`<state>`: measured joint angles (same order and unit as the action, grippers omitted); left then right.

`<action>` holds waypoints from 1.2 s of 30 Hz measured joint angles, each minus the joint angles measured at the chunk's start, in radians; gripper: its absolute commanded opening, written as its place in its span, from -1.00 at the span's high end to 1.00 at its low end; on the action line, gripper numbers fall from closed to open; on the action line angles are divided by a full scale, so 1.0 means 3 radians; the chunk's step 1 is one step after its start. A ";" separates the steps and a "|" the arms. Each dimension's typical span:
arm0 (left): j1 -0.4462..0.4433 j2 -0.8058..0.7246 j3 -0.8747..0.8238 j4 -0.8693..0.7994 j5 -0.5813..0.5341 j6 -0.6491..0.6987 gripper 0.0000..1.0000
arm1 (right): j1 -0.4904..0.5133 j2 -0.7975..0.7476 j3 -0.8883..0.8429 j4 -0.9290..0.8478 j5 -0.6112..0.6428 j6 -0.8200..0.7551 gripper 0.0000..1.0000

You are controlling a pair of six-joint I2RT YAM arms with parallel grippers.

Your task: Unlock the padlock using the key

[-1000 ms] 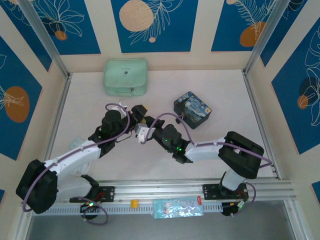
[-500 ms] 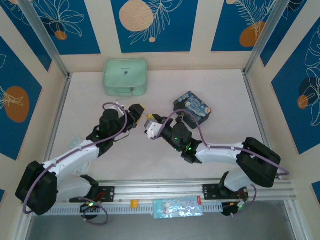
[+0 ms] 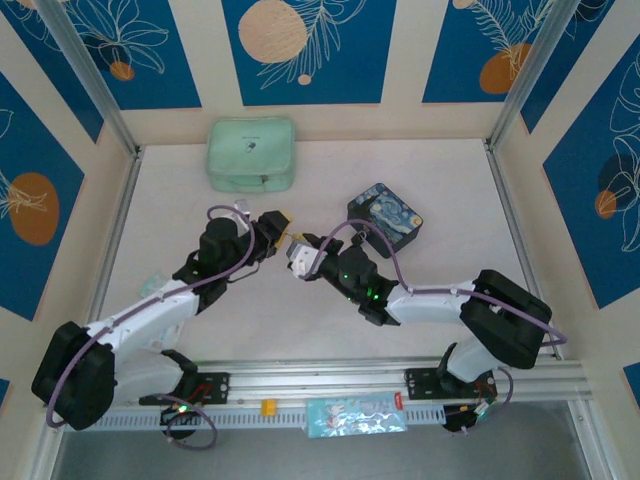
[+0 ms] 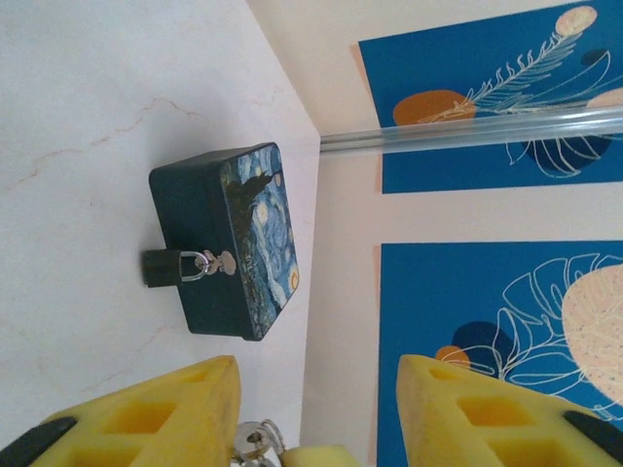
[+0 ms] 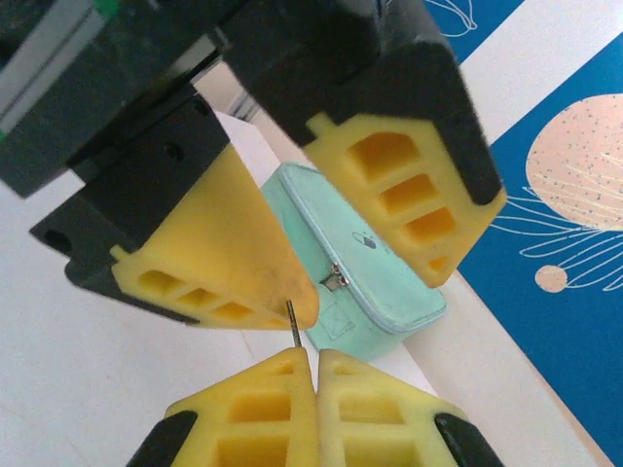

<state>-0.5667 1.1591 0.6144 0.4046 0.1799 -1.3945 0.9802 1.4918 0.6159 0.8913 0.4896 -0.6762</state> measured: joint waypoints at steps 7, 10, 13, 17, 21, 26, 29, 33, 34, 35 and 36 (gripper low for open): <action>0.0000 0.0041 0.0000 -0.0004 0.0011 -0.0051 0.20 | 0.0004 0.0071 0.0015 0.0047 0.0000 -0.0004 1.00; 0.0000 0.0048 0.0000 -0.0008 0.0010 -0.0065 0.41 | 0.0008 0.0079 0.0015 0.0070 0.0003 -0.0015 1.00; 0.0000 0.0052 0.0000 -0.0018 0.0009 -0.0083 0.64 | 0.0010 0.0079 0.0017 0.0118 0.0015 -0.0037 1.00; 0.0003 0.0067 0.0000 -0.0053 0.0009 -0.0099 0.94 | 0.0017 0.0079 0.0019 0.0154 0.0036 -0.0078 1.00; 0.0004 0.0074 0.0000 -0.0060 0.0009 -0.0130 1.00 | 0.0025 0.0095 0.0020 0.0153 0.0052 -0.0114 1.00; 0.0004 0.0074 0.0000 -0.0053 0.0010 -0.0097 1.00 | 0.0039 0.0097 0.0022 0.0135 0.0038 -0.0104 0.15; 0.0010 0.0074 0.0000 -0.0067 0.0005 0.0050 1.00 | 0.0051 0.0017 0.0022 -0.0027 -0.0006 0.0060 -0.25; 0.0052 0.0070 0.0006 -0.0112 -0.0018 0.0360 1.00 | -0.0052 -0.0401 0.0052 -0.0605 -0.0173 0.0612 -0.34; 0.0074 0.0062 0.0010 -0.0140 -0.0024 0.0459 1.00 | -0.0127 -0.0542 0.0079 -0.0764 -0.0230 0.0821 -0.36; 0.0099 0.0039 0.0015 -0.0184 -0.0032 0.0572 1.00 | -0.0223 -0.0682 0.0109 -0.0918 -0.0284 0.1041 -0.39; 0.0118 0.0017 0.0020 -0.0225 -0.0034 0.0674 1.00 | -0.0326 -0.0802 0.0139 -0.1054 -0.0329 0.1263 -0.42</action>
<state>-0.5312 1.1641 0.6205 0.3370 0.1696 -1.1923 0.8825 1.2510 0.6575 0.5751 0.3908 -0.2974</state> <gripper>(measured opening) 0.040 0.686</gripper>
